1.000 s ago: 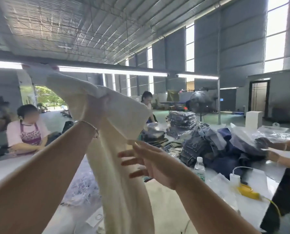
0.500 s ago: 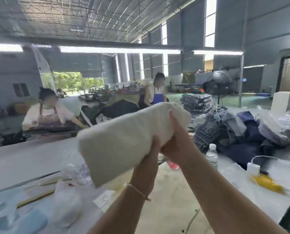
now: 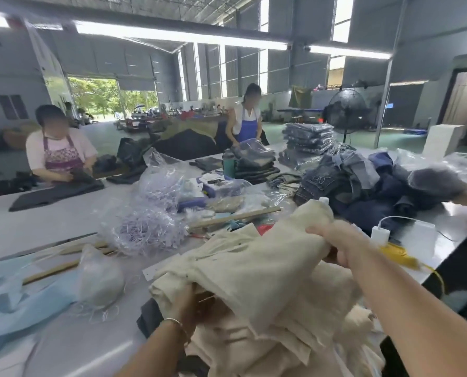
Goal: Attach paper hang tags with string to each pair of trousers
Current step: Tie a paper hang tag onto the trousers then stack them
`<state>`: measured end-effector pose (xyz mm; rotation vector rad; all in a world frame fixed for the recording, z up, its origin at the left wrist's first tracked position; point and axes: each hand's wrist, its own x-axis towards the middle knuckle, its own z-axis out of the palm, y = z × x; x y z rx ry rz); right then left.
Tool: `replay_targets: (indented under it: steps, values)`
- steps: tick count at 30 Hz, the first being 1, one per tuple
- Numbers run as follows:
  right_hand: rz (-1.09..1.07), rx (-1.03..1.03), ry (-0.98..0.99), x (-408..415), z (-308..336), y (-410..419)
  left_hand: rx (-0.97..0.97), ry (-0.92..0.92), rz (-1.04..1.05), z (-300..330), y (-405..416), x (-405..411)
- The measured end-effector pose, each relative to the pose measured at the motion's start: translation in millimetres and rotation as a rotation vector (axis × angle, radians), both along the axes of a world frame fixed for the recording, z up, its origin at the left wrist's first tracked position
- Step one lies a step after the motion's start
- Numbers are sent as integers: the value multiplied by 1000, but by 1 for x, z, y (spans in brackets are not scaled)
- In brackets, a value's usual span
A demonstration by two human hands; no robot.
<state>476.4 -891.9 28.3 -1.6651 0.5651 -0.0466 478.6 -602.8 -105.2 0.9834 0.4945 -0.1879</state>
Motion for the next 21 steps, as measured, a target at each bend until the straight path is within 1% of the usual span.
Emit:
replay_targets:
  steps: [1, 2, 3, 4, 5, 7, 9, 11, 12, 13, 14, 15, 17, 18, 20, 21]
  values:
    - [-10, -125, 36, -7, -10, -7, -139, 14, -3, -3, 4, -3]
    - [3, -240, 83, -11, -24, -15, -256, -7, -95, -6, 6, 1]
    - [37, -265, 123, -18, -35, -18, -349, 19, -151, -4, 6, -2]
    - [59, -235, 137, -21, -41, -19, -341, 24, -215, 0, 5, -1]
    - [76, -172, 134, -23, -44, -19, -251, 29, -267, 6, -3, -1]
    - [81, -72, 80, -25, -45, -23, -63, 14, -253, 16, -17, 4]
    - [55, -24, -52, -29, -44, -28, 125, -100, -176, 31, -22, 18]
    - [40, -34, -146, -35, -50, -30, 153, -305, -69, 48, -16, 33]
    - [52, -55, -149, -38, -54, -29, 146, -392, -6, 54, -11, 37]
    - [79, -98, -119, -39, -59, -27, 159, -420, 44, 55, -7, 37]
    - [109, -176, -73, -39, -63, -25, 179, -393, 55, 49, -3, 34]
    - [135, -314, -17, -38, -65, -23, 205, -316, 27, 34, -1, 30]
    - [179, -685, 88, -32, -60, -17, 239, -94, -81, 3, 2, 10]
    - [185, -866, 146, -31, -52, -10, 235, -12, -140, -11, 4, 2]
    - [181, -1207, 238, -37, -30, 17, 240, 42, -194, -20, 14, -9]
    - [193, -1350, 223, -41, -18, 35, 255, 43, -190, -17, 22, -15]
